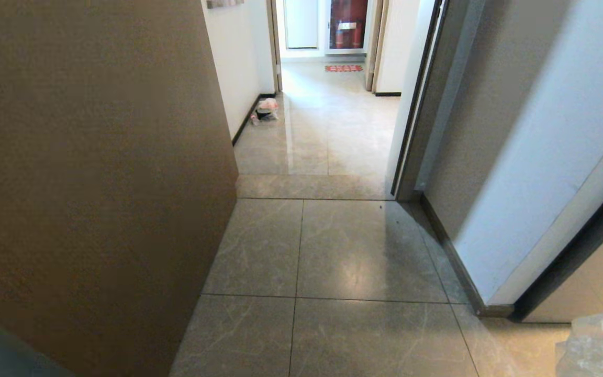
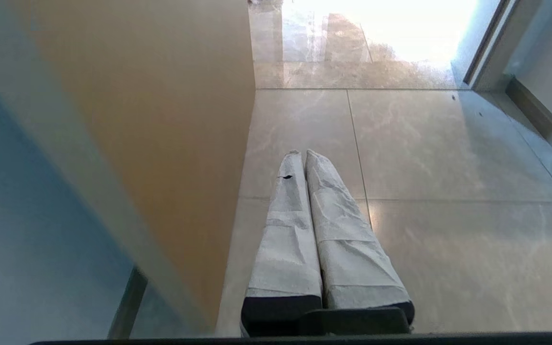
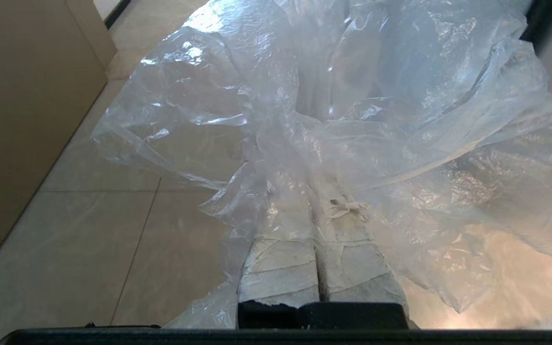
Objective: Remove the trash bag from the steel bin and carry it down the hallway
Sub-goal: Put the trash bag at the door
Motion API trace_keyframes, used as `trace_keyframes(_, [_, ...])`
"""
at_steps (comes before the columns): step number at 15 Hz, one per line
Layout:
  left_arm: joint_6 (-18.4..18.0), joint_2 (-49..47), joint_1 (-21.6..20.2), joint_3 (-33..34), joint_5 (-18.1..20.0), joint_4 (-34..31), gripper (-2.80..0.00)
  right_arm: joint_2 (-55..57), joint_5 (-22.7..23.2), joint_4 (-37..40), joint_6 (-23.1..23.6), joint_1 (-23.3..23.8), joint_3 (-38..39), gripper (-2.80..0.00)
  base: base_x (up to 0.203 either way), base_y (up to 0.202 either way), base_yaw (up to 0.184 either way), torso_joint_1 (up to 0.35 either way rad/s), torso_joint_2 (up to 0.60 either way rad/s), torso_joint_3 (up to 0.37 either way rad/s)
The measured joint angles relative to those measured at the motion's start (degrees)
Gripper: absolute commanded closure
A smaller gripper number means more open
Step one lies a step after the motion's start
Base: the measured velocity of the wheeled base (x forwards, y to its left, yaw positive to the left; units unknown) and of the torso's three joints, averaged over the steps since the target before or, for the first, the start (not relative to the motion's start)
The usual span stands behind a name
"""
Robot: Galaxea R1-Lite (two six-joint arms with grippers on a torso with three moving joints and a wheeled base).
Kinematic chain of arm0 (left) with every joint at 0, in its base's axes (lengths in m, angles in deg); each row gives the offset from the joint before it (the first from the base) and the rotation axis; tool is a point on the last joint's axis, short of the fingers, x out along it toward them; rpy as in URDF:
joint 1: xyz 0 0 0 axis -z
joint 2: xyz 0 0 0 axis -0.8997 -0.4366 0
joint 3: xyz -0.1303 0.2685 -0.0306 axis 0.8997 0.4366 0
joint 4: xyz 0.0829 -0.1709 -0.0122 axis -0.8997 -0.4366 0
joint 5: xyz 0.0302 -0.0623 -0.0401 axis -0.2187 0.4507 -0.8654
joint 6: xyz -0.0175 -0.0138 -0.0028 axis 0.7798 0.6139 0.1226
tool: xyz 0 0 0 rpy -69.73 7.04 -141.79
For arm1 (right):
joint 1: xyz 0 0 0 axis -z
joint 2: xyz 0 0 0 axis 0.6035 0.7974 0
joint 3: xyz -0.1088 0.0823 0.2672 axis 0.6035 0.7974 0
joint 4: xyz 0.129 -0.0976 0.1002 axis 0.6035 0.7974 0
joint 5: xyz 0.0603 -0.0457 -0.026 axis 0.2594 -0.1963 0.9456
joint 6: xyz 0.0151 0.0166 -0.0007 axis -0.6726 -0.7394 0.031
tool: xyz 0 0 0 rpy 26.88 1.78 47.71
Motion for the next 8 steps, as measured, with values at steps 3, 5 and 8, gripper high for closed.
trace_keyframes(3, [0.02,0.0,0.0,0.0,0.0,-0.02,0.0,0.0,0.02,0.0,0.0,0.0,0.0,0.0,0.195,0.0,0.001,0.006,0.0,0.002])
trace_keyframes(5, [0.02,0.0,0.0,0.0,0.0,0.0,0.0,0.0,0.02,0.0,0.0,0.0,0.02,0.0,0.194,0.0,0.002,0.0,0.0,0.0])
trace_keyframes(8, [-0.01,0.0,0.0,0.0,0.0,0.03,0.0,0.0,0.01,-0.01,0.0,0.0,0.02,0.0,0.192,0.0,0.0,0.005,0.01,0.0])
